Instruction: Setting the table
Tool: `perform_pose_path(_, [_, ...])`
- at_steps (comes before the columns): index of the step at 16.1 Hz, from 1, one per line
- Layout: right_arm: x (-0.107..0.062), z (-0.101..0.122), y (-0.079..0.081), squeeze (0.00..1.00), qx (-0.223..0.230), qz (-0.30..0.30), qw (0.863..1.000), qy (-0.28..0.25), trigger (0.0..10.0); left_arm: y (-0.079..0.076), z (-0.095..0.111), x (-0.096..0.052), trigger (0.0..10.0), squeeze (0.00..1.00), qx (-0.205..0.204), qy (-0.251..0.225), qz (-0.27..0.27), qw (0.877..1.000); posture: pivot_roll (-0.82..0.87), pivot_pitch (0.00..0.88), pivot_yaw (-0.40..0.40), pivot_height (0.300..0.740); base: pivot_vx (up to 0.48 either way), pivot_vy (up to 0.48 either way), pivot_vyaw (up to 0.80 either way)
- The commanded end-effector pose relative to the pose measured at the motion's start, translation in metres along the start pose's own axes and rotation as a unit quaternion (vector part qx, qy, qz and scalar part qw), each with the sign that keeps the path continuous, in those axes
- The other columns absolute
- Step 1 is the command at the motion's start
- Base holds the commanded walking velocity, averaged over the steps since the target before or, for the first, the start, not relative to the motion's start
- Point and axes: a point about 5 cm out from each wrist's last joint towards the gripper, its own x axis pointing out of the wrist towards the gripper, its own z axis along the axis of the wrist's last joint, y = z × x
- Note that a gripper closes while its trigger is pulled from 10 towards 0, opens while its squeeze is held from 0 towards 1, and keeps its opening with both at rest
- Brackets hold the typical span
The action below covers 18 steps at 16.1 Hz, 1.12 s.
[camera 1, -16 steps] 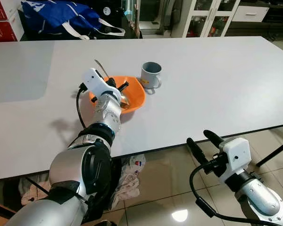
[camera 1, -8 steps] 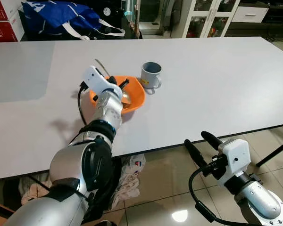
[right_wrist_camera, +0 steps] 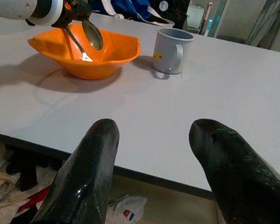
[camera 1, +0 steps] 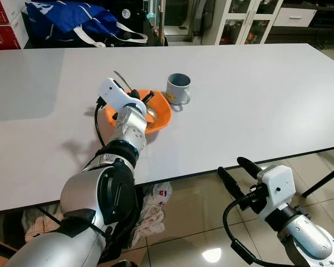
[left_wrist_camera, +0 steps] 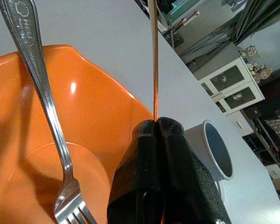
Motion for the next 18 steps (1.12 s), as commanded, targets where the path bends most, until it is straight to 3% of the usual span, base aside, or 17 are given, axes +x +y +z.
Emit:
perform_pose_path(1, [-0.003,0.002,-0.001,0.0,-0.006,0.005,1.0,0.001,10.0,-0.009,0.0,0.0,10.0,0.0,-0.01,0.006,-0.002,1.0,-0.27,0.0,-0.06,0.74,0.0,0.0,0.0])
perform_pose_path(2, [-0.004,0.002,0.0,0.0,-0.006,0.005,1.0,0.002,10.0,-0.01,0.001,0.0,10.0,0.68,-0.007,0.004,-0.004,1.0,-0.27,0.0,-0.059,0.74,0.0,0.0,0.0])
perform_pose_path(3, [-0.004,0.002,0.0,0.0,-0.005,0.005,1.0,0.003,10.0,-0.011,0.001,0.0,10.0,0.98,-0.008,0.006,-0.005,1.0,-0.27,0.0,-0.057,0.74,0.0,0.0,0.0])
perform_pose_path(17, [-0.007,-0.008,0.003,0.0,0.0,0.007,1.0,0.017,10.0,-0.007,-0.006,-0.001,10.0,1.0,-0.009,0.018,0.003,1.0,-0.28,0.0,-0.062,0.74,0.0,0.0,0.0])
perform_pose_path(18, [-0.005,-0.012,0.003,0.0,0.001,0.003,1.0,0.018,10.0,-0.009,-0.006,-0.001,10.0,0.4,-0.004,0.018,-0.003,1.0,-0.28,0.0,-0.06,0.74,0.0,0.0,0.0])
